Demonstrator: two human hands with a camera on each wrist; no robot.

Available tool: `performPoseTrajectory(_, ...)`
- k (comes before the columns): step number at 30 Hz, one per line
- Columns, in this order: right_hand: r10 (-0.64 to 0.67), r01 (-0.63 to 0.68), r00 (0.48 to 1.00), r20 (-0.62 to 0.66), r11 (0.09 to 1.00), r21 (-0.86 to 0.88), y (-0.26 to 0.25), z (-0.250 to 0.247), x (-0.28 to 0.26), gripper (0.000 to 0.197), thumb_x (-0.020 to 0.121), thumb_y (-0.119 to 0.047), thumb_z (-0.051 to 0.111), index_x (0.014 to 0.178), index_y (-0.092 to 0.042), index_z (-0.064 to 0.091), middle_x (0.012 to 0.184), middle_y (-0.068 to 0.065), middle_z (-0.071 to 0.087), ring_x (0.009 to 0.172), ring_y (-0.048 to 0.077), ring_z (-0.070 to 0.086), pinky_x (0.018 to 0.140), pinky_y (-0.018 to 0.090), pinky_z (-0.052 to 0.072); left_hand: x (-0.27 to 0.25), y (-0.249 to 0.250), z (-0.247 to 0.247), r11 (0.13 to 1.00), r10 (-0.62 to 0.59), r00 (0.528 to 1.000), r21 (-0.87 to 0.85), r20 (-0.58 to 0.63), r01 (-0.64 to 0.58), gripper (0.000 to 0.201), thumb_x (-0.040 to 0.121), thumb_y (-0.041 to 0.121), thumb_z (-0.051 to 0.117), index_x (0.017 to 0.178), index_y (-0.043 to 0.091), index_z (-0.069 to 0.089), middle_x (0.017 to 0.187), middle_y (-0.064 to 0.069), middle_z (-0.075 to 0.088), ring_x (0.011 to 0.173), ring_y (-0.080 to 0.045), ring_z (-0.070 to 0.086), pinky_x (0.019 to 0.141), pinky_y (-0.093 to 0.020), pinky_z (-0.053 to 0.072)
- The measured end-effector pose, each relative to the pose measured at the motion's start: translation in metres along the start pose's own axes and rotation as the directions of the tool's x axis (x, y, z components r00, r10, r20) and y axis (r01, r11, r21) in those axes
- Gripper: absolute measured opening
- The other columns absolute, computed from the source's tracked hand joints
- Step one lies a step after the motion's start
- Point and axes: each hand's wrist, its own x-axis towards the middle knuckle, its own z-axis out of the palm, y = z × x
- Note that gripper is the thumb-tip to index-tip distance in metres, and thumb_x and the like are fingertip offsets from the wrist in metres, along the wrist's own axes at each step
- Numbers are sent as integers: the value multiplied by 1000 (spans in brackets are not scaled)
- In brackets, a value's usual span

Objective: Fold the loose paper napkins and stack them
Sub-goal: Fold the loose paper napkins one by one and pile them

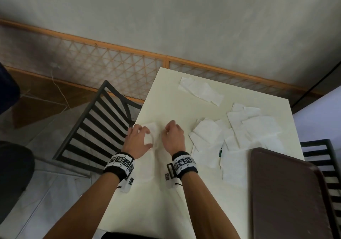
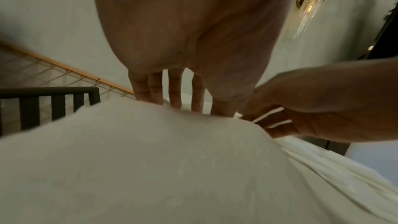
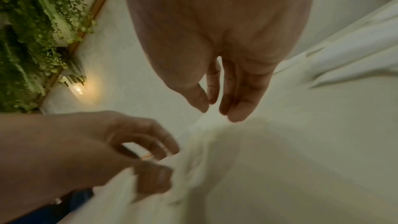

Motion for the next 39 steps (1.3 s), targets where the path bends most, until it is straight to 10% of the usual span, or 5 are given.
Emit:
performPoseTrajectory(8,277,-374,877,-392,907,-195,99,-81,2,72,86,-55,79,142,-25,47,151,25,37,133,46,41,106,57,47,-12,13,0,982,106,977,-133,-186,-132,41,95,22,80,132,21,63,140,-2,56,136,-26,47,114,-36,42)
performPoseTrajectory(16,296,-304,885,-359,952,36,129,-105,10,27,97,-3,66,120,-15,59,112,18,69,109,41,64,86,44,52,-22,55,2,929,224,955,-254,-196,-271,29,98,24,74,125,28,64,131,10,60,127,-13,53,104,-36,50)
performPoseTrajectory(29,404,-384,900,-166,912,142,121,-131,22,55,91,-15,77,139,-13,50,123,16,71,115,40,68,86,40,55,-31,67,6,900,323,938,-268,-124,-345,27,100,26,72,125,34,64,125,16,63,121,-6,56,107,-37,50)
performPoseTrajectory(34,173,-108,963,-208,951,289,84,-147,-12,27,96,-32,82,89,-20,59,85,2,71,84,29,69,79,40,53,-36,74,3,846,323,933,-393,-162,-361,36,100,40,74,132,39,59,131,21,62,124,-2,57,107,-38,53)
performPoseTrajectory(39,-206,113,974,92,799,591,11,-191,-66,16,110,-13,65,124,-5,62,110,17,81,102,32,78,88,42,62,-47,101,-23,723,234,967,-646,-104,-244,91,80,71,83,155,39,42,156,23,49,142,-3,50,118,-30,42)
